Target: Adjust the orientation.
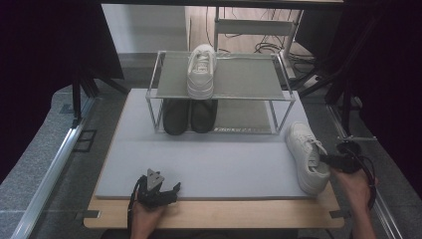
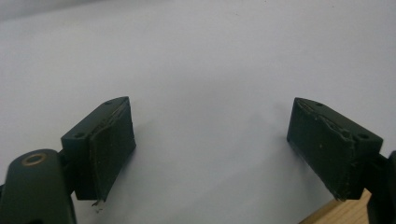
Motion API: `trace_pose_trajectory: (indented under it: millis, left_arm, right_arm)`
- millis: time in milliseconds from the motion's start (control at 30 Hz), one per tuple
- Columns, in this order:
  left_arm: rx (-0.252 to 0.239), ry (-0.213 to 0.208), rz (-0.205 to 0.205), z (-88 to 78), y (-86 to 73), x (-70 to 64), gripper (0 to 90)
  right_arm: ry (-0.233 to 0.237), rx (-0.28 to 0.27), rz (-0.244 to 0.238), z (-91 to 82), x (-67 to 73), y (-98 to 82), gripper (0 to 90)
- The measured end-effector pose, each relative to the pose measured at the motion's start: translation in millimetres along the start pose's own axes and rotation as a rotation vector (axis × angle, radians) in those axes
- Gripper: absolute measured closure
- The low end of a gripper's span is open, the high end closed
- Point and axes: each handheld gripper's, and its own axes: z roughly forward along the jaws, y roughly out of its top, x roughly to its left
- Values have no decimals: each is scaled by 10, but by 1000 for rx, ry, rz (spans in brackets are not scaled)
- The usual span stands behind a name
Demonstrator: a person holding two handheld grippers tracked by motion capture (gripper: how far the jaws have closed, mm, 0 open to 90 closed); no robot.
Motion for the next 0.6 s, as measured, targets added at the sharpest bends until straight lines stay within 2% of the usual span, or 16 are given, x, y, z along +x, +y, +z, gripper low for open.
trace_pose_trajectory:
  millis: [133, 267, 500, 600]
  left_arm:
    - [0, 0, 0, 0, 0, 0, 147]
    - [0, 0, 0, 0, 0, 0, 147]
    - [0, 0, 0, 0, 0, 0, 148]
    - [0, 0, 0, 0, 0, 0, 147]
  right_arm:
    - [-5, -12, 10, -6, -6, 1, 814]
    - [23, -22, 37, -29, -46, -2, 822]
    - [89, -21, 69, -131, -56, -2, 827]
    - [134, -11, 81, -168, -49, -14, 827]
